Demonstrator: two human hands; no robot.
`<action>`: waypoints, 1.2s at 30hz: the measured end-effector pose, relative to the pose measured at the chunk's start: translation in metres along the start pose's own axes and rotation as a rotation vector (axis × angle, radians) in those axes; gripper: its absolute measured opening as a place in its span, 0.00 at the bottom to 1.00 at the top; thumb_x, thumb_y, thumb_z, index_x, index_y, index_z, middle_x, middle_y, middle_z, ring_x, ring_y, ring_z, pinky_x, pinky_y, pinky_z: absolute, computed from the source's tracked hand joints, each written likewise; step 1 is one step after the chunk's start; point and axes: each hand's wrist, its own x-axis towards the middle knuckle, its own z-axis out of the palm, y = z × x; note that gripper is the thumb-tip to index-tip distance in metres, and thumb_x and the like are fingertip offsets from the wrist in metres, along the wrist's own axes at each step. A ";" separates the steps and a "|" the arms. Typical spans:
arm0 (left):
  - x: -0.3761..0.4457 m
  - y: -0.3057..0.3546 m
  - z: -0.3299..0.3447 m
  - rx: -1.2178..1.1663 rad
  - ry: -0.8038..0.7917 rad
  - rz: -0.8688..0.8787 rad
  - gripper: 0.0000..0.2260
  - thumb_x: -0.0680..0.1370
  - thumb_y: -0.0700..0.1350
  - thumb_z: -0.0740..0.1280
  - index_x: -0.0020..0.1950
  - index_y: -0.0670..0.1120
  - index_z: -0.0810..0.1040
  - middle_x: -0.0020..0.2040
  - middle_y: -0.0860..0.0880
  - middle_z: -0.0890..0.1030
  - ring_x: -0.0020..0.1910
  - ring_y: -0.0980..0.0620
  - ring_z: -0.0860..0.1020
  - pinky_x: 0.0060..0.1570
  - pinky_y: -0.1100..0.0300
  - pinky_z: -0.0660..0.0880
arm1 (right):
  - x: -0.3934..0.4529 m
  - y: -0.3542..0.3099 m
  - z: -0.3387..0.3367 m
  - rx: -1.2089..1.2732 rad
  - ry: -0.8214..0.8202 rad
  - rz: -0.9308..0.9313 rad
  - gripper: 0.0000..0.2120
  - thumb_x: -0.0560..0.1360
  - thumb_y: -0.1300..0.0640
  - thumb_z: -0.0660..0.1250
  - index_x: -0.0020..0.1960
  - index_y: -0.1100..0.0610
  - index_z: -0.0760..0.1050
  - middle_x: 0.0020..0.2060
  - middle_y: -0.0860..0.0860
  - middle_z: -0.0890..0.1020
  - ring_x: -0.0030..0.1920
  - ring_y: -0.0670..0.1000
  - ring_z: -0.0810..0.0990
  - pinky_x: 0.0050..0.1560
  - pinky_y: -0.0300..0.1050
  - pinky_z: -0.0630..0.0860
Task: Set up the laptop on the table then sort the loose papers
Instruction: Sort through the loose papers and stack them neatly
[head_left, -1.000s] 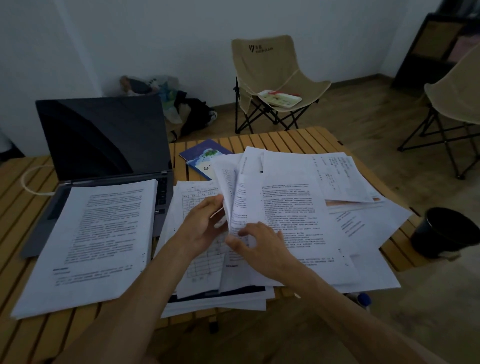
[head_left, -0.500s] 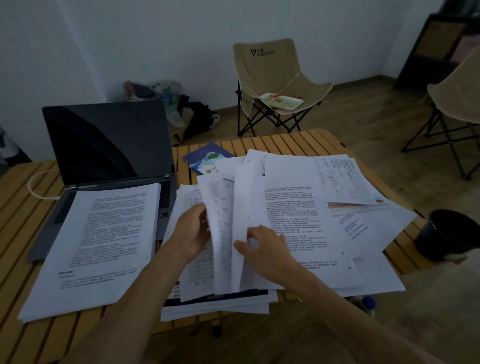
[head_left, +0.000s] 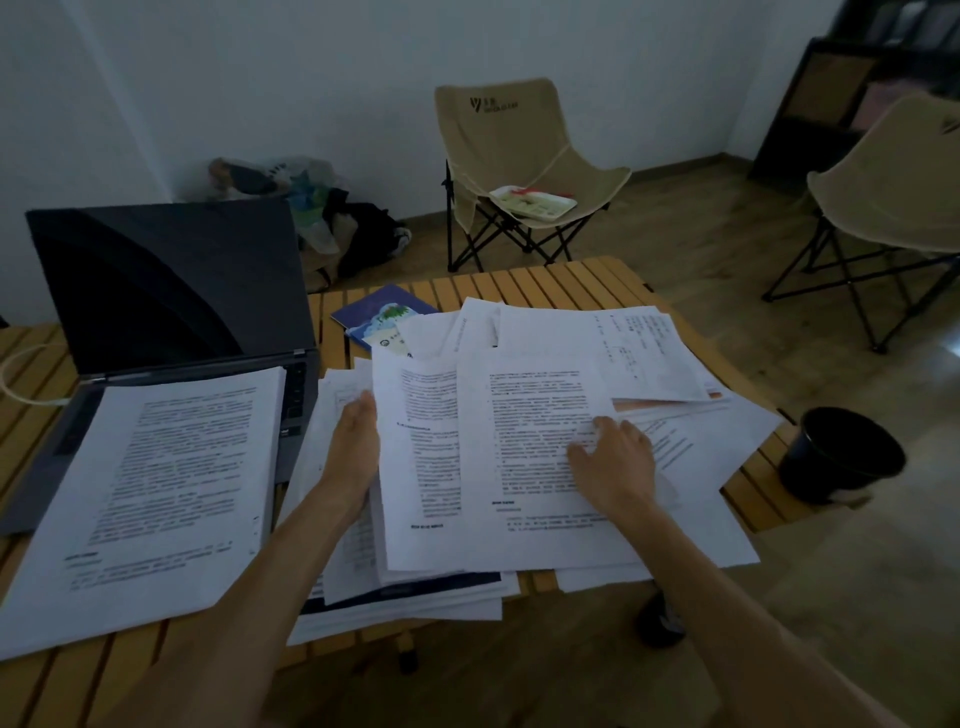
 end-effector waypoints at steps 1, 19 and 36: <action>0.001 0.000 0.001 -0.056 -0.018 -0.017 0.18 0.84 0.57 0.50 0.59 0.52 0.77 0.56 0.50 0.81 0.55 0.48 0.80 0.58 0.52 0.75 | -0.002 -0.003 0.000 -0.009 0.020 -0.003 0.25 0.79 0.48 0.62 0.74 0.55 0.66 0.70 0.58 0.70 0.72 0.59 0.64 0.75 0.56 0.59; 0.015 -0.004 -0.059 0.607 0.077 0.098 0.33 0.75 0.39 0.71 0.77 0.46 0.60 0.69 0.44 0.72 0.65 0.42 0.72 0.62 0.49 0.71 | -0.032 -0.038 0.008 0.321 -0.207 -0.086 0.17 0.82 0.59 0.60 0.70 0.56 0.73 0.63 0.54 0.80 0.52 0.50 0.79 0.44 0.29 0.71; 0.015 -0.008 -0.027 1.016 0.051 0.087 0.20 0.78 0.42 0.62 0.69 0.39 0.66 0.72 0.37 0.65 0.70 0.38 0.64 0.69 0.46 0.65 | -0.059 -0.063 0.018 0.449 -0.360 -0.079 0.24 0.81 0.68 0.58 0.75 0.58 0.64 0.69 0.53 0.73 0.58 0.46 0.74 0.47 0.25 0.70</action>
